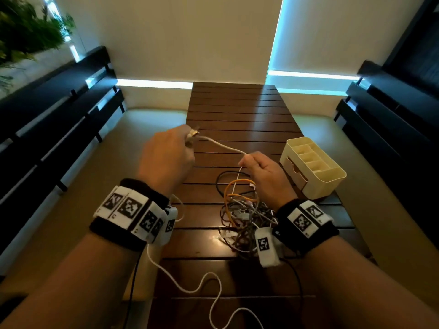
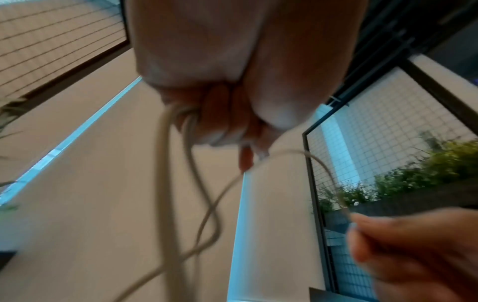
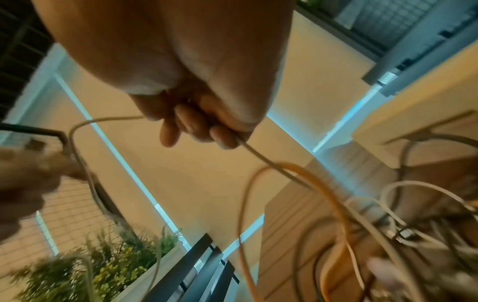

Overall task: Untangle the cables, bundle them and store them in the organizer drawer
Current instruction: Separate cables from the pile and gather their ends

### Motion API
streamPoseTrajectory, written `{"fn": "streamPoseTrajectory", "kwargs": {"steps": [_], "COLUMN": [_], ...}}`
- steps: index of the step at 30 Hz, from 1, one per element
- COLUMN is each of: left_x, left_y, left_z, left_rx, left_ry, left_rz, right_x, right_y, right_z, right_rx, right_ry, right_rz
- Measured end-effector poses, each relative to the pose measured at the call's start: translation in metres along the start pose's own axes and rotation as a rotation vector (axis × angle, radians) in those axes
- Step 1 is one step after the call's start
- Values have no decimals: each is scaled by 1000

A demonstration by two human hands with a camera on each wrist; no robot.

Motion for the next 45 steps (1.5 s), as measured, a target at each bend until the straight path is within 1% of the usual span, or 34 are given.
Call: {"fn": "streamPoseTrajectory", "kwargs": {"steps": [2, 3, 4, 5, 8, 9, 11, 13, 15, 17, 19, 22, 24, 25, 28, 30, 33, 35, 37, 39, 40, 43, 44, 45], "left_x": [16, 25, 33, 38, 37, 33, 29, 29, 29, 26, 19, 7, 4, 5, 21, 32, 31, 27, 32, 38, 40, 36, 33, 30], "left_y": [-10, -13, -12, -8, 14, 20, 22, 18, 11, 3, 0, 4, 8, 9, 8, 12, 19, 18, 14, 4, -4, -31, -36, -37], "left_z": [-9, -13, -17, -20, -26, -27, -28, -24, -18, -12, -7, -7, -10, -12, -18, -21, -23, -21, -20, -16, -14, -3, -2, -2], "left_rx": [201, 250, 255, 233, -45, -90, -87, -44, 3, 32, 21, -67, -143, -156, -127, -170, -282, -296, -281, -238, -194, 16, 44, 21], "left_ry": [92, 158, 216, 254, 223, 220, 233, 225, 189, 118, 34, -30, -19, 0, 132, 198, 196, 192, 229, 252, 239, 143, 131, 123], "left_rz": [-31, -50, -64, -81, -79, -73, -87, -103, -135, -175, -195, -112, -19, 6, -56, -50, 40, 49, 52, 17, -24, -154, -158, -142], "right_x": [-9, -12, -15, -19, -36, -42, -50, -47, -37, -25, -12, -5, -8, -10, -16, -22, -28, -30, -29, -25, -21, 1, 8, 11], "right_y": [4, 7, 11, 14, 13, 10, 5, 4, 5, 7, 8, 3, 0, -1, 5, 12, 12, 11, 13, 17, 19, 19, 17, 14], "right_z": [1, 1, 0, -1, -3, -3, -4, -5, -9, -14, -19, -19, -15, -13, -12, -14, -16, -18, -21, -25, -27, -33, -34, -33], "right_rx": [-56, -78, -86, -87, -57, -47, -42, -46, -79, -144, -173, -114, -66, -61, -109, -132, -107, -82, -63, -80, -106, -168, -156, -131], "right_ry": [-55, -78, -99, -120, -215, -264, -318, -304, -216, -121, -53, -14, -47, -76, -144, -175, -228, -260, -246, -187, -150, -31, -14, -10], "right_rz": [-85, -139, -169, -165, -97, -89, -82, -71, -42, 3, 20, 13, -27, -52, -109, -111, -113, -114, -59, -9, -10, -30, -30, -23]}}
Point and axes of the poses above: each hand's wrist, its own z-axis towards the middle knuckle, its own y-axis out of the palm, x = y × z, the point moved 3 cm from there along z, towards the middle knuckle, and after that the axes turned 6 degrees about x, right-handed, at the moved point
